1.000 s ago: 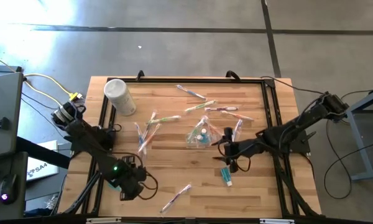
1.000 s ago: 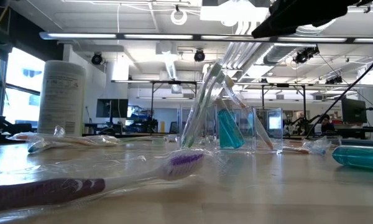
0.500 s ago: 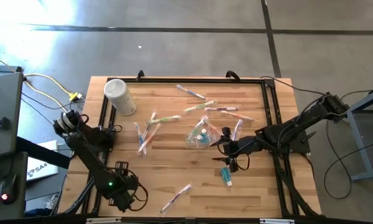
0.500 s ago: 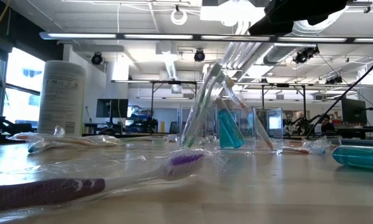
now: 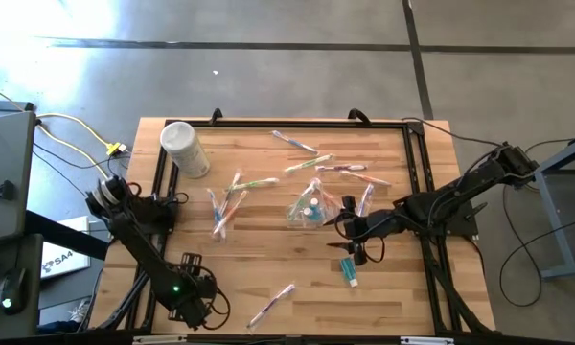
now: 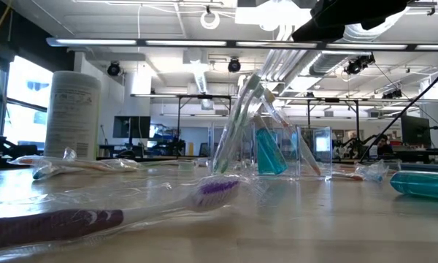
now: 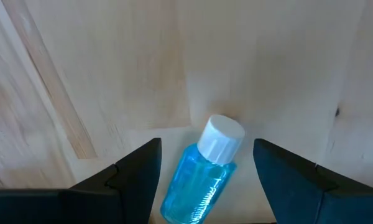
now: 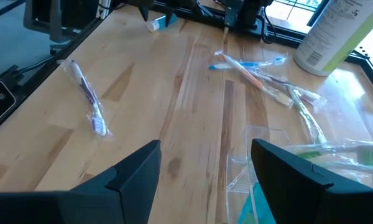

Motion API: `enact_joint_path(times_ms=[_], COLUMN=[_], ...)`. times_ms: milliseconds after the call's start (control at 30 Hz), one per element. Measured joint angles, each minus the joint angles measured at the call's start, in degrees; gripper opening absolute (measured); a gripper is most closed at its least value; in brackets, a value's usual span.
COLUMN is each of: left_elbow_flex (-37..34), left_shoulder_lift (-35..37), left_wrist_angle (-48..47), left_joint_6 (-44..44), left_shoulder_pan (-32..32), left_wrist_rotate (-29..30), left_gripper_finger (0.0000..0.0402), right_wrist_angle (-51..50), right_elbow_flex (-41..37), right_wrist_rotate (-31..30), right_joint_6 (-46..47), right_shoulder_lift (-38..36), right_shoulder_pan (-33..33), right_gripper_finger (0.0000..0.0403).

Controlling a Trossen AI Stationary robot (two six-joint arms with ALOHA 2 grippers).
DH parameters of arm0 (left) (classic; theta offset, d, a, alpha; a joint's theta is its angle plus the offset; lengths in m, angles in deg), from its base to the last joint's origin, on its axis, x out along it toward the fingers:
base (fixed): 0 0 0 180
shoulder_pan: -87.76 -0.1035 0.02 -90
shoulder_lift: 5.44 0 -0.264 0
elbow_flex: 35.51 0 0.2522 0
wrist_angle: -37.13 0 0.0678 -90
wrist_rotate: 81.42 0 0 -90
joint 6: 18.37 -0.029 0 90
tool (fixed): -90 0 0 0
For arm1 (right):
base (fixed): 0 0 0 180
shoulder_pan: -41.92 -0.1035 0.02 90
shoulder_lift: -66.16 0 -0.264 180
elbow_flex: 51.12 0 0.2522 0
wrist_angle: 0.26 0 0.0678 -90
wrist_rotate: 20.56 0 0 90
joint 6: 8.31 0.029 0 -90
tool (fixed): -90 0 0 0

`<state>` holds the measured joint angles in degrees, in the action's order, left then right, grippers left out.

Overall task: Pick & Place toothbrushing station
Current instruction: Put the blue mouthwash into the transparent organizer

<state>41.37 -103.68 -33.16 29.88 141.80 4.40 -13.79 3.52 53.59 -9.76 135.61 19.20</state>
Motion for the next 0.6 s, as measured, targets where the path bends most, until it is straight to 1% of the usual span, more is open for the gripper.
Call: enact_joint_path(times_ms=[100, 267, 367, 500, 600], left_elbow_flex=[-1.1, -5.8, -7.3, -7.5, -7.5], left_shoulder_lift=[-0.4, -0.5, -0.2, -0.2, -0.3], left_wrist_angle=[0.7, 6.6, 8.7, 9.0, 9.0], left_joint_6=[0.1, 2.7, 2.9, 2.8, 1.6], left_shoulder_pan=[0.0, 0.0, 0.0, 0.1, 0.0], left_wrist_rotate=[-1.0, -3.9, -3.5, -1.2, -1.2], left_gripper_finger=[0.0248, 0.0248, 0.0248, 0.0245, 0.0224], right_wrist_angle=[0.0, -0.1, -0.2, -0.2, -0.2], right_elbow_flex=[0.0, 0.0, 0.0, 0.0, 0.0], right_wrist_rotate=[0.2, 1.4, 1.3, 1.3, 1.3], right_joint_6=[0.1, 0.1, 0.1, 0.1, 0.1], right_shoulder_lift=[0.0, 0.2, 0.2, 0.2, 0.2], right_shoulder_pan=[0.0, 0.0, 0.0, 0.0, 0.0], right_gripper_finger=[0.0243, 0.0243, 0.0243, 0.0243, 0.0243])
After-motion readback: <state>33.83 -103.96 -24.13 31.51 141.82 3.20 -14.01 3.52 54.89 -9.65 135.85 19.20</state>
